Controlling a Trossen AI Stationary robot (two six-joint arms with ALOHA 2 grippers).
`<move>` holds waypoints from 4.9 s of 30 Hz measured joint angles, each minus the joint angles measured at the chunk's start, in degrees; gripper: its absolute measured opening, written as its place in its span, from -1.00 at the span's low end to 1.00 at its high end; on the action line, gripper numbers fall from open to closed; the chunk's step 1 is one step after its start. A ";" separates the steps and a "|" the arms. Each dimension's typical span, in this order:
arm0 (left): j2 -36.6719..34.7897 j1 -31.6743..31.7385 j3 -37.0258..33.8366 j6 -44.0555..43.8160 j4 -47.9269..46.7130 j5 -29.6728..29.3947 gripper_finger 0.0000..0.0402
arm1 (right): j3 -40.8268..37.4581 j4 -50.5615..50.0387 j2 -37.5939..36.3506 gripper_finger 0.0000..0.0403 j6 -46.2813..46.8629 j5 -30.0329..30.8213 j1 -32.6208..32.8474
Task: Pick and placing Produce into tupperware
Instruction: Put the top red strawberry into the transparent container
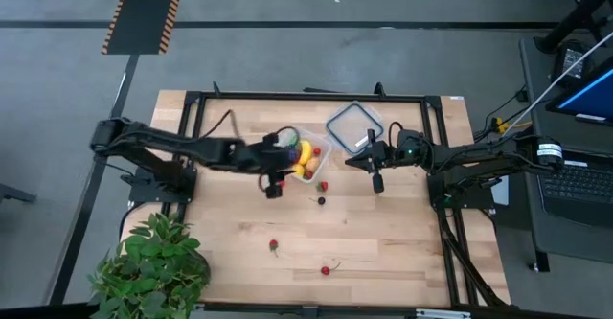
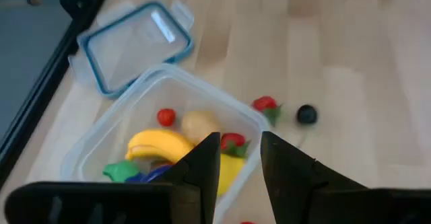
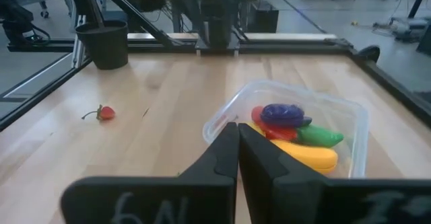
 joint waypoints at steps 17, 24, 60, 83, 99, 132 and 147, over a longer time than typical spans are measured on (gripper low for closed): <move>-18.48 -7.92 -29.57 -0.25 31.16 -6.77 -0.66 | 5.94 -5.91 0.00 -0.93 -0.32 -6.35 2.25; -27.50 -7.97 -36.13 0.08 33.13 -6.57 -0.74 | 22.80 -41.42 0.02 -0.93 -7.61 6.37 9.15; -44.07 -8.12 -47.12 0.86 35.10 1.15 -0.84 | 28.70 -43.14 19.19 -0.93 -3.45 27.23 26.54; -44.06 -8.13 -47.12 1.29 35.08 1.12 -0.63 | 28.70 -41.90 19.15 -0.49 -2.16 27.10 24.09; -44.06 -8.12 -47.12 1.29 35.03 1.10 -0.73 | 28.68 -41.90 19.15 -0.03 -5.01 27.21 24.09; -44.06 -8.07 -47.10 1.33 33.44 -3.64 -0.87 | 28.61 -46.98 21.39 0.02 -6.30 27.05 20.94; -44.05 -8.07 -47.10 1.31 33.44 -3.66 -0.71 | 28.63 -37.31 33.27 0.02 -12.11 27.03 18.65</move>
